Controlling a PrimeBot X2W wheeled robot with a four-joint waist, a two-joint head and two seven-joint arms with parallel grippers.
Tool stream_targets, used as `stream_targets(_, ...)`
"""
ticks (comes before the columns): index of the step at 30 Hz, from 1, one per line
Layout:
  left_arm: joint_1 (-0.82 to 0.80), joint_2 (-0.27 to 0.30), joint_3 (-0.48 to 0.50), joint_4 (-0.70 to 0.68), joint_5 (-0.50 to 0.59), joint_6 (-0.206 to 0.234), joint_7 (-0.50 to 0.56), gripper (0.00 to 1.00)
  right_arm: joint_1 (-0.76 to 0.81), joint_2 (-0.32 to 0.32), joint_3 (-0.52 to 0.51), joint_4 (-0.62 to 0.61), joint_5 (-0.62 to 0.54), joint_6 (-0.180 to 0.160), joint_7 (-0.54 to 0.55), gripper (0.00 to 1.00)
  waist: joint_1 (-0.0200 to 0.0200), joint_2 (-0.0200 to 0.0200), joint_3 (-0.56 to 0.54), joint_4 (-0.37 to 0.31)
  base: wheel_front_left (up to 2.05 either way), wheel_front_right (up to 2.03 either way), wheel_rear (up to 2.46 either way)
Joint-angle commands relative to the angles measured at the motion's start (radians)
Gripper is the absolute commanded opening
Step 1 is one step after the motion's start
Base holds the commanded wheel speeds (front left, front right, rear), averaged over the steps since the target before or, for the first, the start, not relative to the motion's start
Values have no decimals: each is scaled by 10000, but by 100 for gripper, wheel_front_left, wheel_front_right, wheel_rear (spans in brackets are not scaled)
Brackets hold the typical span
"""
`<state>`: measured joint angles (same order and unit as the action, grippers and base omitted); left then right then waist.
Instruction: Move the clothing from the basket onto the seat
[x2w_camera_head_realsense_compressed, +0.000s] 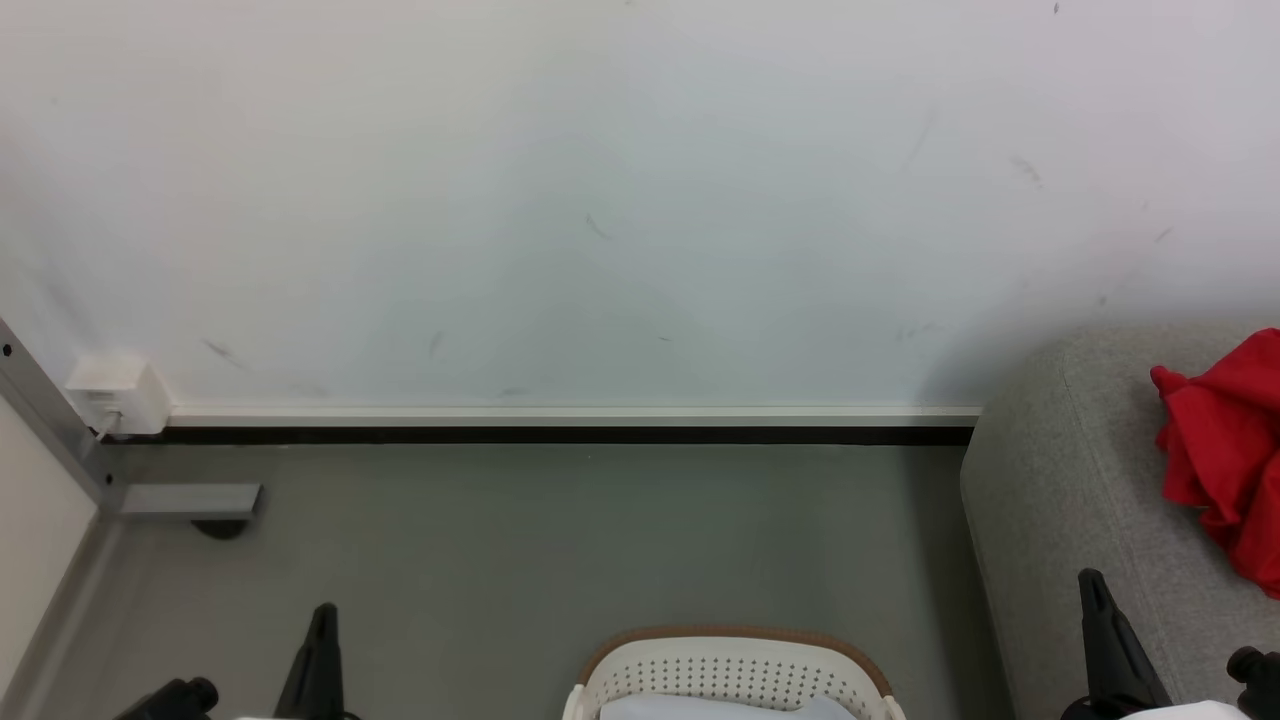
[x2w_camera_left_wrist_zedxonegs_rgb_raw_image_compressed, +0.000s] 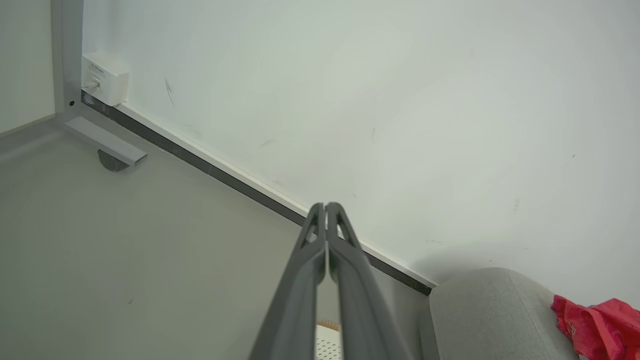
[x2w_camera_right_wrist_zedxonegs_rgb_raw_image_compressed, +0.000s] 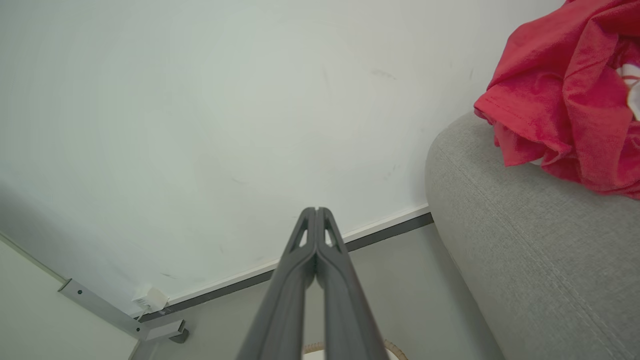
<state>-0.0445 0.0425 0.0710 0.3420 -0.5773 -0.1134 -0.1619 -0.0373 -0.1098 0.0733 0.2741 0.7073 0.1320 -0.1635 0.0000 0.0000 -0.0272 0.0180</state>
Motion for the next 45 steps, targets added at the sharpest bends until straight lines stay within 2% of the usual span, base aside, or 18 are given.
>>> stream_targets(1, -279, 61, 54, -219, -408, 43, 77, 0, -290, -24, -116, -152, 379, -4, 79, 0, 0, 0, 3, -2, 0, 0, 0)
stream_targets(20, -368, 76, 146, -626, -3070, 147, 775, 0, -471, 110, -560, -174, 2715, -8, 769, 0, 0, 0, 51, -36, 0, 0, 0)
stream_targets(45, -496, 92, 271, -973, -5825, 217, 1540, 0, -658, 243, -1014, -189, 5190, -13, 1491, 0, 0, 0, 112, -80, 0, 0, 0)
